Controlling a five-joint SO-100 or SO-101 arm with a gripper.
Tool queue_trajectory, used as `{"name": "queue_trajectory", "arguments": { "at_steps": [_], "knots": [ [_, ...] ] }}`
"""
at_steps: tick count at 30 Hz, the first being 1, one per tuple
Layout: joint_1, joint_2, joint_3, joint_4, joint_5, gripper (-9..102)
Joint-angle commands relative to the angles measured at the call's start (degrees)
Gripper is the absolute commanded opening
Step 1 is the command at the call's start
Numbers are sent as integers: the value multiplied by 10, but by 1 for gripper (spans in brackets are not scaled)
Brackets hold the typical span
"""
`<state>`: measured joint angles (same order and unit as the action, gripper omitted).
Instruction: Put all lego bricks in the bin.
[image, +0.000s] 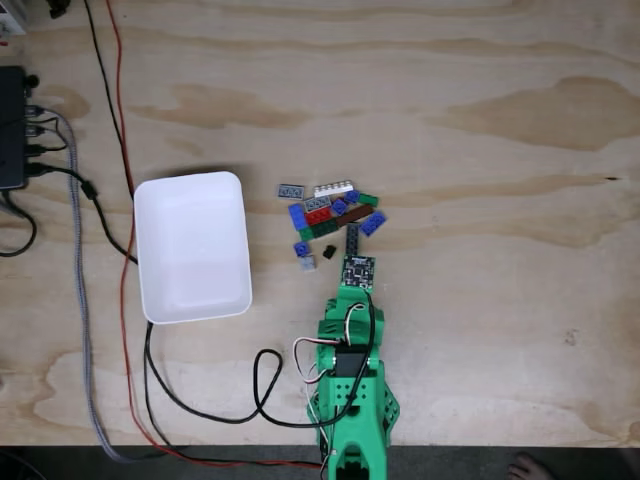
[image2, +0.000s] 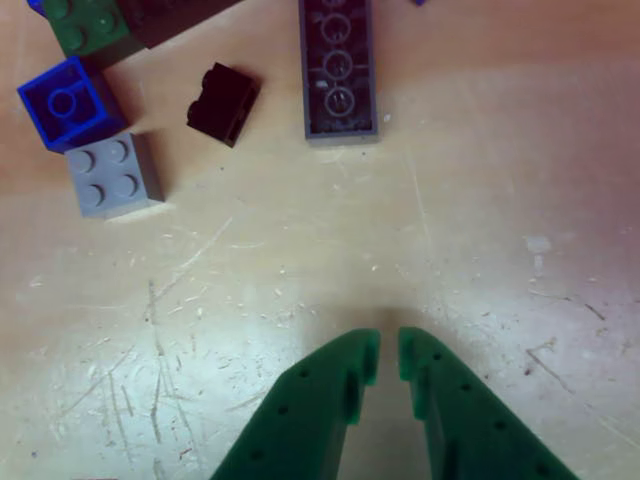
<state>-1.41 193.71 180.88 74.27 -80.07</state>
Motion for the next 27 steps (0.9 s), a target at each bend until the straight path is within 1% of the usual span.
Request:
{"name": "queue_trajectory", "arguments": {
  "at_steps": [1, 24, 27],
  "knots": [
    [1, -4, -5, 18, -11, 0],
    [0, -9, -6, 18, -11, 0],
    [-12, -11, -7, 10, 7, 0]
  ]
}}
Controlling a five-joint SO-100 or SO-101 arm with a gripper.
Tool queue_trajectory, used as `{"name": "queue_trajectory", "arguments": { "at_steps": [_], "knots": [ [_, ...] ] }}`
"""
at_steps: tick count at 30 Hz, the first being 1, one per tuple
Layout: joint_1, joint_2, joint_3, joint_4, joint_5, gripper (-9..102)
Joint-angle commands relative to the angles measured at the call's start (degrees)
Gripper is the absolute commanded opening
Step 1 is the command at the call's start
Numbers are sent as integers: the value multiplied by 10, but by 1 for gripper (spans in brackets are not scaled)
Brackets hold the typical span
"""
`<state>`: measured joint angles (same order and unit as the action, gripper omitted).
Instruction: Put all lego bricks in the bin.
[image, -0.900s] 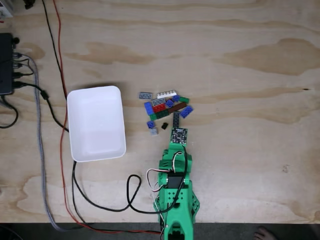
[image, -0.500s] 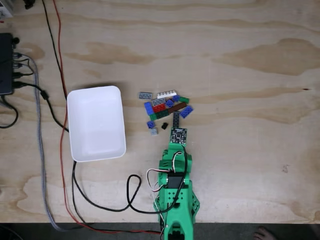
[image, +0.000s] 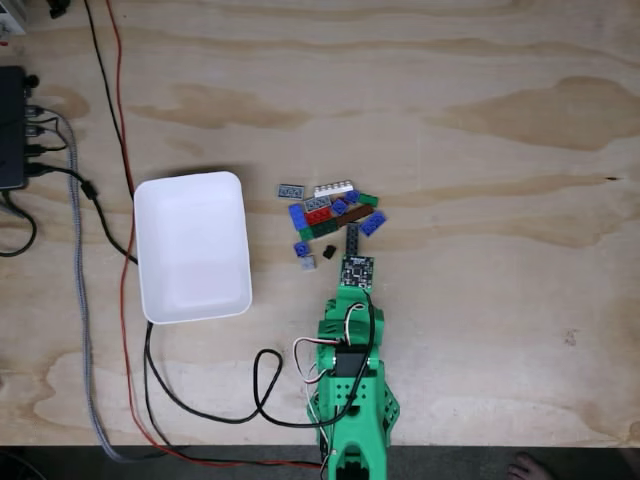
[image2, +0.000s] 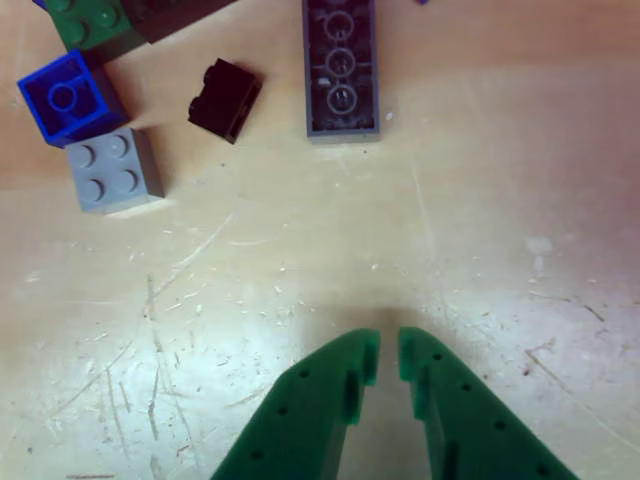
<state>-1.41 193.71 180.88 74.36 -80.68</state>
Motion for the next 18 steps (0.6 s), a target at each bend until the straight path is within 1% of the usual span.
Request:
{"name": "queue_trajectory", "arguments": {
  "at_steps": [1, 3, 4, 7, 8, 14, 16, 18],
  "knots": [
    [-10, -37, -7, -24, 15, 0],
    [5, -101, -8, -98, 2, 0],
    [13, -145, -8, -155, -3, 0],
    [39, -300, -7, -316, -41, 9],
    [45, -347, -8, -368, -47, 10],
    [63, -541, -43, -562, -64, 11],
    [66, -595, -57, -613, -66, 11],
    [61, -636, -76, -632, -66, 11]
  ]
}}
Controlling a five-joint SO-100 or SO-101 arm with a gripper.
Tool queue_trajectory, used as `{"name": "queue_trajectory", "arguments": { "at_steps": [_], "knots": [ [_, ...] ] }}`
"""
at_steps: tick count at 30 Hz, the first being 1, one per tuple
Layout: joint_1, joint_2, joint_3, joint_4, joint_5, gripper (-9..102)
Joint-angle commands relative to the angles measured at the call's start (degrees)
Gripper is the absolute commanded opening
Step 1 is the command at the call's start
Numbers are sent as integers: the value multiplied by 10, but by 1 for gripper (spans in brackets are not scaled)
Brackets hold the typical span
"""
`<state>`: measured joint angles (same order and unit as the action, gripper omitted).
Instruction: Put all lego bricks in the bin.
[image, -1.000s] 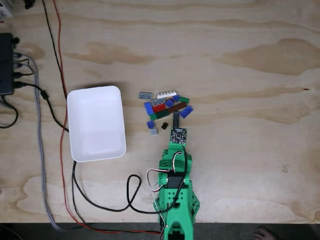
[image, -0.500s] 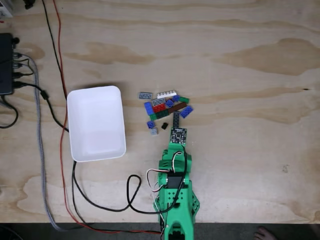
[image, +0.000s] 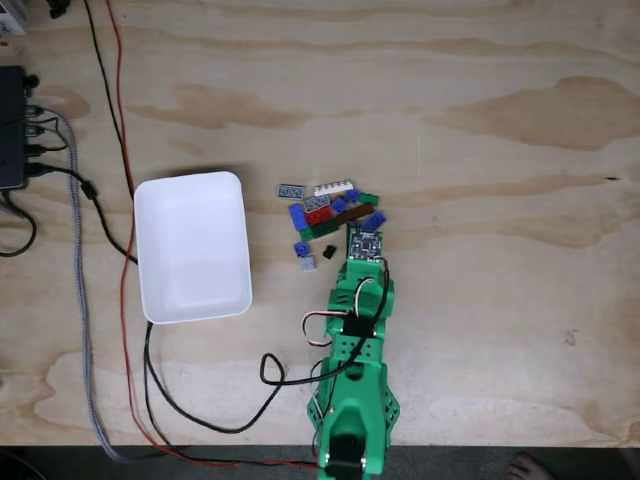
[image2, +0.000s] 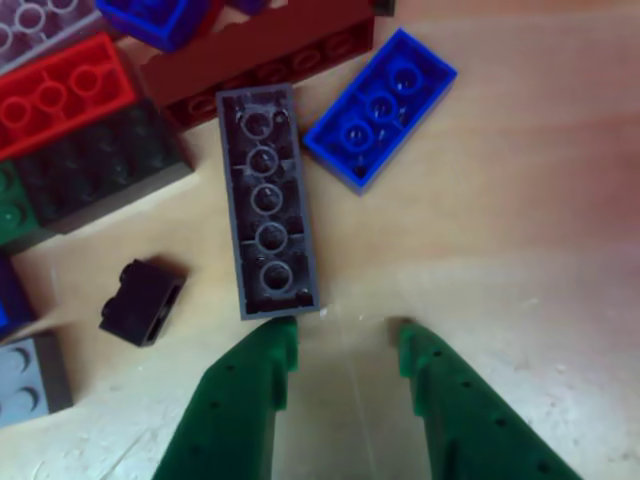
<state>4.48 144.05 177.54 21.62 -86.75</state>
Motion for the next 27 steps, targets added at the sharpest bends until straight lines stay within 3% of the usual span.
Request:
{"name": "queue_trajectory", "arguments": {
  "at_steps": [1, 8, 18, 27],
  "knots": [
    [-1, -156, -47, -125, -4, 11],
    [-1, -230, -73, -185, -16, 15],
    [-41, -105, -14, -136, 3, 19],
    [-26, -306, -141, -210, -6, 19]
  ]
}}
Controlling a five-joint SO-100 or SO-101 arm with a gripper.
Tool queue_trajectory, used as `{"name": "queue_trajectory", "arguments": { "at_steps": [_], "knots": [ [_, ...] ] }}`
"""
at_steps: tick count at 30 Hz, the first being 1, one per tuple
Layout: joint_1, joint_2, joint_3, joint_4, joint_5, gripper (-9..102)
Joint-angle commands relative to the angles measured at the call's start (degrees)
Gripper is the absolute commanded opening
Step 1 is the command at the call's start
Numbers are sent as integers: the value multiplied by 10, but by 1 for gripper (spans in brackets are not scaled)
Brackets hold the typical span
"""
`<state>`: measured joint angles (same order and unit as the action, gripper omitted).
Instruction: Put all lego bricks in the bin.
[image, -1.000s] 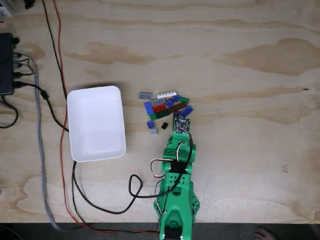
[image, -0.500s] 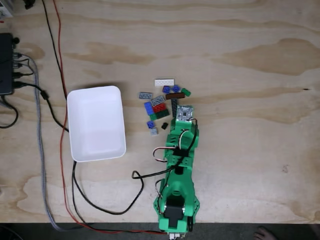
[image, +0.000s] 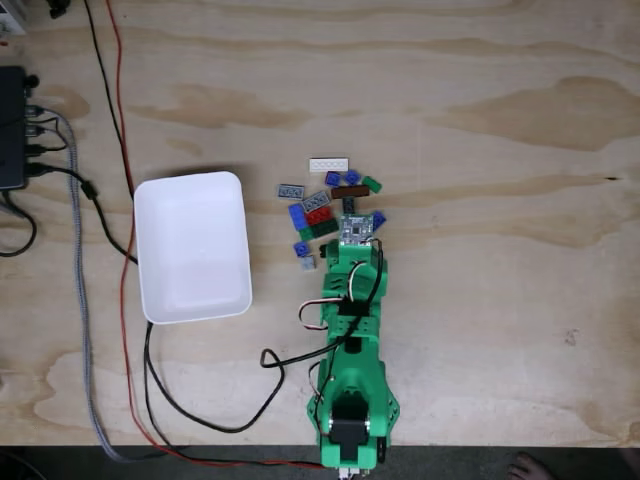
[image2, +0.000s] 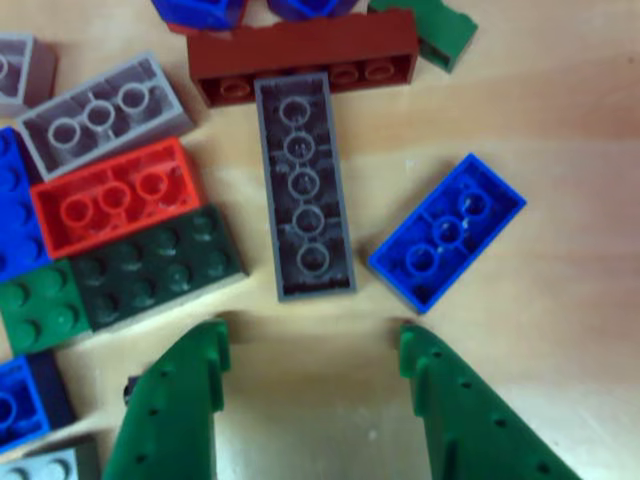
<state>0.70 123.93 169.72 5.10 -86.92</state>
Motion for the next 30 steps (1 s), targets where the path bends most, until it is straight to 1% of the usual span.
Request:
{"name": "queue_trajectory", "arguments": {
  "at_steps": [1, 5, 8, 9, 11, 12, 14, 16, 17, 18, 20, 21, 23, 24, 25, 28, 30],
  "knots": [
    [13, -124, -73, -53, -6, 19],
    [17, -181, -112, -66, -11, 19],
    [18, -202, -132, -67, -15, 17],
    [16, -206, -134, -67, -18, 14],
    [11, -197, -133, -54, -23, 2],
    [9, -182, -130, -32, -23, 0],
    [0, -127, -110, 3, -11, 0],
    [-13, -37, -104, 68, 25, 0],
    [-21, 20, -106, 113, 45, 0],
    [-29, 85, -131, 196, 64, 0],
    [-45, 205, -194, 332, 98, 0],
    [-54, 243, -240, 394, 113, 0],
    [-71, 297, -325, 486, 130, 0],
    [-80, 296, -371, 521, 142, 0],
    [-90, 273, -407, 539, 148, 0],
    [-142, 119, -505, 589, 178, 0],
    [-187, 31, -534, 600, 205, 0]
  ]
}}
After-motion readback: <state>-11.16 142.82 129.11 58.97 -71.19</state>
